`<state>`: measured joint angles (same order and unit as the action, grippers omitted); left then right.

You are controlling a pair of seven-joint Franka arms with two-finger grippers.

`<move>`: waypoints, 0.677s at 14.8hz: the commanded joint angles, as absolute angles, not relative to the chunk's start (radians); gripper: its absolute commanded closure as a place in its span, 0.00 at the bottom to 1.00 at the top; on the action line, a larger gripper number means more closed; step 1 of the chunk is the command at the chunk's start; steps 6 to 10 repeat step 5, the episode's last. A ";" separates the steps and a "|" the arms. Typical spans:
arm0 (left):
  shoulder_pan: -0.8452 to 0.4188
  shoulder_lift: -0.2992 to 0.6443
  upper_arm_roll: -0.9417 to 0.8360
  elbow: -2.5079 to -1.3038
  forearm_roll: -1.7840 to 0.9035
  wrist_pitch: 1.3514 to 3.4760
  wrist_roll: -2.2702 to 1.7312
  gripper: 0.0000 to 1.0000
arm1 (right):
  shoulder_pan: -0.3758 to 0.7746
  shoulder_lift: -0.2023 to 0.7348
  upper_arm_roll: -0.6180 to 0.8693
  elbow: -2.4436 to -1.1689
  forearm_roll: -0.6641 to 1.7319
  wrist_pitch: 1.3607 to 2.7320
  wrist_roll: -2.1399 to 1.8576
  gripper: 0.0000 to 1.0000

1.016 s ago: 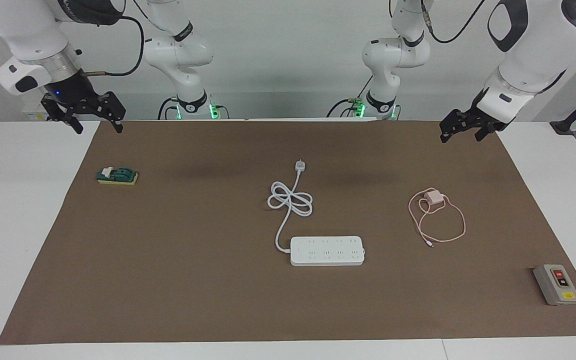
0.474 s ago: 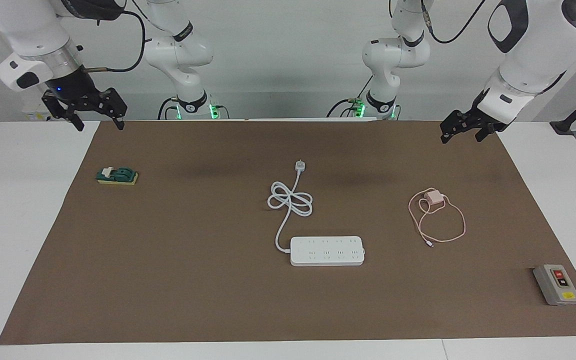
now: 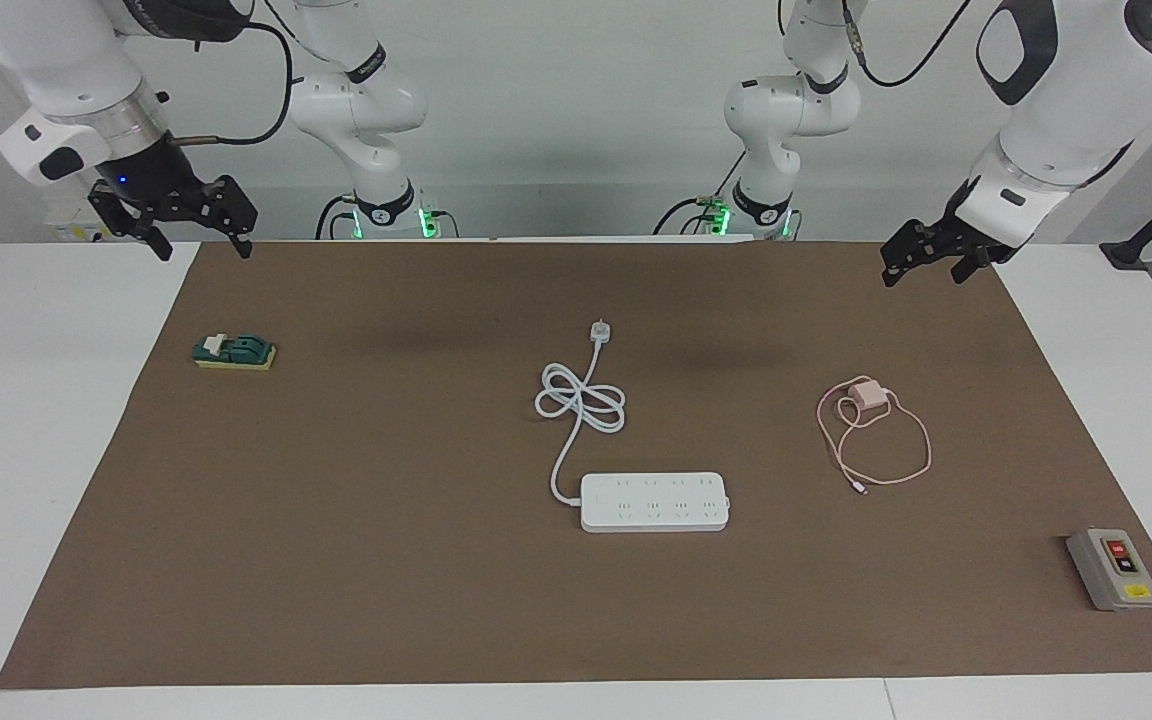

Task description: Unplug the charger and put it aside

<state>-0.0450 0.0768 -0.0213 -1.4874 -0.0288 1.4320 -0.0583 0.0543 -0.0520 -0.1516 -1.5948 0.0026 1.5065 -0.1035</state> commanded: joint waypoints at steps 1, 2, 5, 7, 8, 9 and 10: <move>-0.043 0.061 -0.015 -1.499 -0.032 1.448 -0.057 0.00 | 0.043 -0.061 -0.135 -1.605 -0.006 1.497 -0.097 0.00; -0.041 0.060 -0.015 -1.499 -0.032 1.450 -0.057 0.00 | 0.043 -0.063 -0.135 -1.606 -0.006 1.496 -0.098 0.00; -0.041 0.061 -0.015 -1.499 -0.032 1.450 -0.058 0.00 | 0.043 -0.063 -0.137 -1.608 -0.008 1.494 -0.095 0.00; -0.041 0.061 -0.015 -1.499 -0.032 1.450 -0.058 0.00 | 0.043 -0.063 -0.137 -1.608 -0.008 1.494 -0.095 0.00; -0.041 0.061 -0.015 -1.499 -0.032 1.450 -0.058 0.00 | 0.043 -0.063 -0.137 -1.608 -0.008 1.494 -0.095 0.00; -0.041 0.061 -0.015 -1.499 -0.032 1.450 -0.058 0.00 | 0.043 -0.063 -0.137 -1.608 -0.008 1.494 -0.095 0.00; -0.041 0.061 -0.015 -1.499 -0.032 1.450 -0.058 0.00 | 0.043 -0.063 -0.137 -1.608 -0.008 1.494 -0.095 0.00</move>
